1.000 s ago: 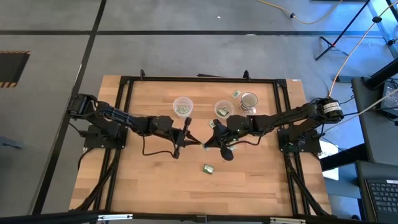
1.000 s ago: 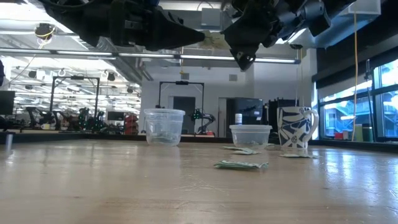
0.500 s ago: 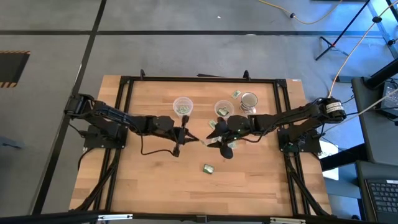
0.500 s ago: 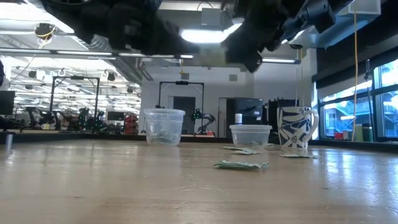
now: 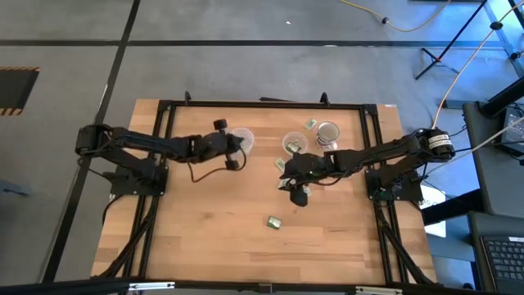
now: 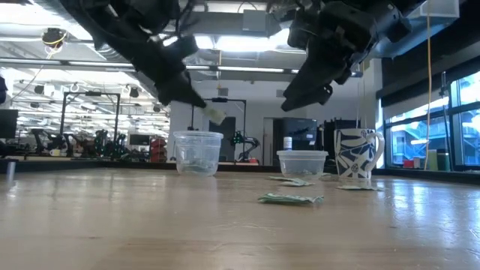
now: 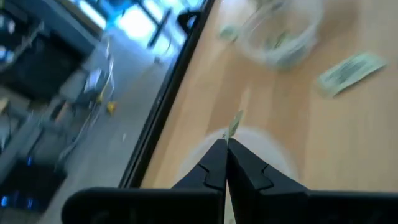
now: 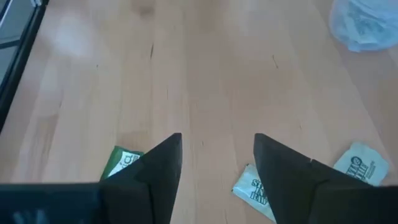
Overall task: Pick and place Stevia / Truvia into bins
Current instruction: Put the white stevia packet into the large transparent container
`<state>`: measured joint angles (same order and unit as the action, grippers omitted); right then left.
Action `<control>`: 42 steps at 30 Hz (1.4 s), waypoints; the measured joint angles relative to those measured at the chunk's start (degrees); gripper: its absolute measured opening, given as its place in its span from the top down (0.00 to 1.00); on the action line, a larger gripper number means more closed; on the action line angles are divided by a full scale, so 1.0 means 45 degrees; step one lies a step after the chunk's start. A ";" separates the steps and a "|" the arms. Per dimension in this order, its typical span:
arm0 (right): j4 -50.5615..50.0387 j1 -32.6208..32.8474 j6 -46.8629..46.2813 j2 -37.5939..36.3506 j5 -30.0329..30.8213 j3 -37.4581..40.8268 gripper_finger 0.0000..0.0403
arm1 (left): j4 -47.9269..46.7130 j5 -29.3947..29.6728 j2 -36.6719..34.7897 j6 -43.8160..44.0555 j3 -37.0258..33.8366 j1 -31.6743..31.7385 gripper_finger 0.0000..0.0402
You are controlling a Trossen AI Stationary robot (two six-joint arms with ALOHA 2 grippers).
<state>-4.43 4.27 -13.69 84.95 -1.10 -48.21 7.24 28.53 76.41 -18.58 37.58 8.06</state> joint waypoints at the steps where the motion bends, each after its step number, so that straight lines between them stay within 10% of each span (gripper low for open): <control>1: -0.0039 0.0000 0.0078 0.0000 0.0004 0.0000 0.50 | -0.0208 -0.0003 0.0046 0.0138 0.0000 0.0235 0.99; 13: -0.0440 -0.0027 -0.0142 0.0005 0.3351 0.0000 0.50 | -0.1282 -0.1963 0.0067 0.0670 -0.0005 0.1310 0.99; 42: 0.0190 -0.1297 -0.1916 0.3847 0.4529 0.0000 0.63 | -0.1636 -0.1718 0.0067 0.1304 -0.0005 0.1315 0.87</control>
<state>-3.57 -1.56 -22.31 102.26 19.28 -48.21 -0.12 20.80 76.71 -12.71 37.56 13.98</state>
